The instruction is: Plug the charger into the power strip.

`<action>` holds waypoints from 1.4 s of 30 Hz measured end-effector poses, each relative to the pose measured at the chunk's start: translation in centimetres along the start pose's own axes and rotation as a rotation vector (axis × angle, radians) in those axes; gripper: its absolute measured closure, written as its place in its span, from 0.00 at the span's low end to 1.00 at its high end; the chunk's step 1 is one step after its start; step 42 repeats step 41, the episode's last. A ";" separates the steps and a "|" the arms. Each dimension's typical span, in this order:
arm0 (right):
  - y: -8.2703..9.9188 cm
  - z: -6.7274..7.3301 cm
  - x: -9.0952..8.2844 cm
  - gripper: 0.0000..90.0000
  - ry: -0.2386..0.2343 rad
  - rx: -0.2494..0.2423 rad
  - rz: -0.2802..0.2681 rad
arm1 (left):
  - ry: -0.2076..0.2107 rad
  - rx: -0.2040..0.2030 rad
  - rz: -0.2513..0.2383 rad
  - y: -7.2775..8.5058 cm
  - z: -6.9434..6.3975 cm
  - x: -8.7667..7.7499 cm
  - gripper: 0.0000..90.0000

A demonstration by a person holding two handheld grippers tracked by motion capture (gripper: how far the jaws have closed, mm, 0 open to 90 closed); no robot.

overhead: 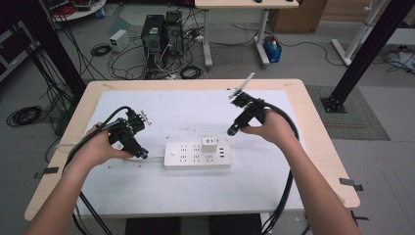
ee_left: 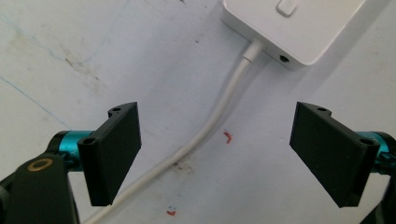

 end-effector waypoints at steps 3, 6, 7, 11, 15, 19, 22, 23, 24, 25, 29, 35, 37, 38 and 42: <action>2.3 -1.6 -1.8 0.24 0.032 0.141 -0.016 | -0.017 0.012 -0.004 -0.6 0.3 -0.4 0.18; 4.8 -2.8 -3.1 0.24 0.102 0.207 0.017 | -0.031 0.026 -0.002 -1.4 0.7 -0.8 0.18; 4.8 -2.8 -3.1 0.24 0.102 0.207 0.017 | -0.031 0.026 -0.002 -1.4 0.7 -0.8 0.18; 6.8 -3.8 -3.9 0.24 0.132 0.264 0.047 | -0.022 0.044 -0.012 -2.2 0.7 -1.1 0.19; 7.6 -3.9 -4.4 0.24 0.138 0.274 0.046 | -0.024 0.052 -0.008 -2.7 0.6 -1.1 0.19; 8.1 -4.1 -4.7 0.24 0.146 0.285 0.047 | -0.024 0.070 0.001 -3.4 0.5 -1.1 0.19; 8.3 -4.3 -4.8 0.24 0.143 0.291 0.047 | -0.025 0.071 -0.001 -3.6 0.4 -1.1 0.18; 8.4 -4.3 -4.8 0.24 0.145 0.290 0.045 | -0.022 0.073 -0.001 -3.6 0.4 -1.1 0.18; 8.4 -4.3 -4.9 0.24 0.149 0.291 0.046 | -0.025 0.067 -0.003 -3.7 0.4 -1.0 0.18; 8.4 -4.3 -4.9 0.24 0.149 0.291 0.046 | -0.025 0.067 -0.003 -3.7 0.4 -1.0 0.18; 8.5 -4.5 -4.9 0.24 0.152 0.291 0.047 | -0.021 0.067 -0.010 -3.8 0.3 -1.0 0.18; 8.7 -4.6 -4.8 0.24 0.156 0.289 0.046 | -0.023 0.069 -0.003 -3.7 0.3 -1.1 0.18; 8.7 -4.6 -4.8 0.24 0.156 0.292 0.045 | -0.022 0.069 -0.007 -3.7 0.3 -1.1 0.18; 8.7 -4.6 -4.8 0.24 0.154 0.297 0.043 | -0.022 0.065 -0.014 -3.7 0.3 -1.1 0.18; 8.8 -4.6 -4.8 0.24 0.153 0.294 0.045 | -0.025 0.068 -0.010 -3.6 0.4 -1.3 0.18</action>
Point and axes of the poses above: each handheld gripper's, and its own axes: x roughly forward along the jaws, y roughly out of its underside, z roughly to its left, the point moved 1 cm from there along x, roughly forward along the jaws, and after that the axes turned 5 degrees about y, right-handed, at the moved point
